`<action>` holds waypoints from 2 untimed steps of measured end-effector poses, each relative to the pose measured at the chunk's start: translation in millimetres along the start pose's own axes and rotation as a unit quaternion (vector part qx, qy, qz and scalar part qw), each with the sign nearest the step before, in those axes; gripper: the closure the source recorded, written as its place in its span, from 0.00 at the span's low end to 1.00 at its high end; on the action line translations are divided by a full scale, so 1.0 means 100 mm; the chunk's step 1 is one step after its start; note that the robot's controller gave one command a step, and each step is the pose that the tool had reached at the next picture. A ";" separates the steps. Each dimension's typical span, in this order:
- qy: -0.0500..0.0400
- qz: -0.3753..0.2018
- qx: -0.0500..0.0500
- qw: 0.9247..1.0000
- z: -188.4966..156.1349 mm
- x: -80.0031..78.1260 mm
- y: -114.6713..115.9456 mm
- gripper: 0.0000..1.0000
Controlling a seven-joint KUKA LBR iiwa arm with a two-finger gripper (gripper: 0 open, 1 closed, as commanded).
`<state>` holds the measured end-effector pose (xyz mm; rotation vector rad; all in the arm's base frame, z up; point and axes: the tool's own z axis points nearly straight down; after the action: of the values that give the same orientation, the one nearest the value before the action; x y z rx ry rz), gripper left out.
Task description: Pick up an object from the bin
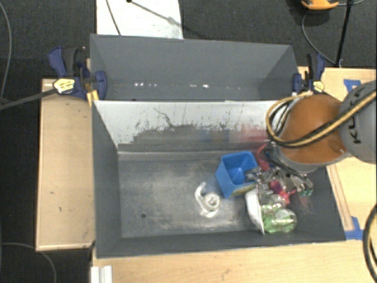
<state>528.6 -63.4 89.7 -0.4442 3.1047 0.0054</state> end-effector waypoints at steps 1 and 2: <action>0.002 0.001 0.001 1.000 -0.21 0.00 0.00 1.00; 0.002 0.001 0.001 1.000 -0.37 -0.01 0.00 1.00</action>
Offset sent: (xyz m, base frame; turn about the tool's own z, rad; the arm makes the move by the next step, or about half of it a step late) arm 0.0001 0.0000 0.0410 0.0000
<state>529.6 -63.5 126.7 -0.4412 3.1090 0.0020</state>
